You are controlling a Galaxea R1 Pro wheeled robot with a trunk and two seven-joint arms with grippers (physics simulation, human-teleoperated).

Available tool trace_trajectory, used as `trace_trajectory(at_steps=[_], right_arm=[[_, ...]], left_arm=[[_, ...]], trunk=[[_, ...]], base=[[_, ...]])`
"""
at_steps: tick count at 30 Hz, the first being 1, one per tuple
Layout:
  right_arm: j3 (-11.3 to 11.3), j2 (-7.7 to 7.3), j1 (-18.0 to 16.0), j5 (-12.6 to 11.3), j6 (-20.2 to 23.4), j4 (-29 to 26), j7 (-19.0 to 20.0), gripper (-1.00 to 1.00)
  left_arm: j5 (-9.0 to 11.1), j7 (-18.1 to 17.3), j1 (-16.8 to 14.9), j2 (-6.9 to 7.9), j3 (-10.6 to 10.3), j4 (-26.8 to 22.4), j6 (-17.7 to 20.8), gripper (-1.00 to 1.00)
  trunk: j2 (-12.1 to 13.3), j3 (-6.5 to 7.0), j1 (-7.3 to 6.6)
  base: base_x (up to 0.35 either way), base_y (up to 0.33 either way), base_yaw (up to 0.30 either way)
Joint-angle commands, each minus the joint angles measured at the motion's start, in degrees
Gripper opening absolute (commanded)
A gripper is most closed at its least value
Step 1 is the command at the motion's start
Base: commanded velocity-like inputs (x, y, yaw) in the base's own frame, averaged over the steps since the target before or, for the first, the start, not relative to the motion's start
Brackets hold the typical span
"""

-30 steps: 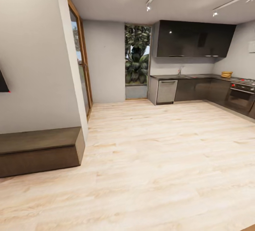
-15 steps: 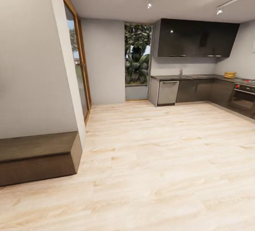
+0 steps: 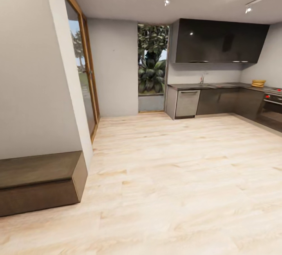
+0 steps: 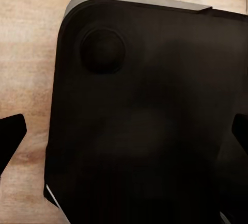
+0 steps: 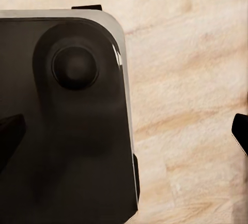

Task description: In the kitchen, take the popcorn bag from the countertop, put it into the microwave, and heat it until the popcorn is cooked so the cooked popcorn ends up inside the bag.

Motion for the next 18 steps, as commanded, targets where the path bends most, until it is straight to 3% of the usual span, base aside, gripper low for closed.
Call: trace_trajectory(at_steps=[1, 10, 18], right_arm=[[-0.38, -0.04, -0.01, 0.02, -0.41, 0.01, 0.00, 1.00], [-0.45, -0.09, -0.01, -0.32, -0.98, 0.01, 0.00, 1.00], [-0.79, -0.09, -0.01, -0.74, -1.00, 0.01, -0.01, 1.00]], left_arm=[[0.43, 0.01, -0.01, -0.02, -0.09, -0.02, -0.14, 1.00], [0.34, 0.02, 0.01, -0.03, -0.13, -0.02, -0.62, 1.00], [0.36, 0.05, 0.01, -0.03, -0.10, -0.02, -0.65, 1.00]], trunk=[[-0.02, -0.04, 0.03], [-0.02, -0.04, 0.03], [-0.02, -0.04, 0.03]], base=[[0.326, 0.000, 0.000], [0.326, 0.000, -0.012], [0.326, 0.000, -0.254]])
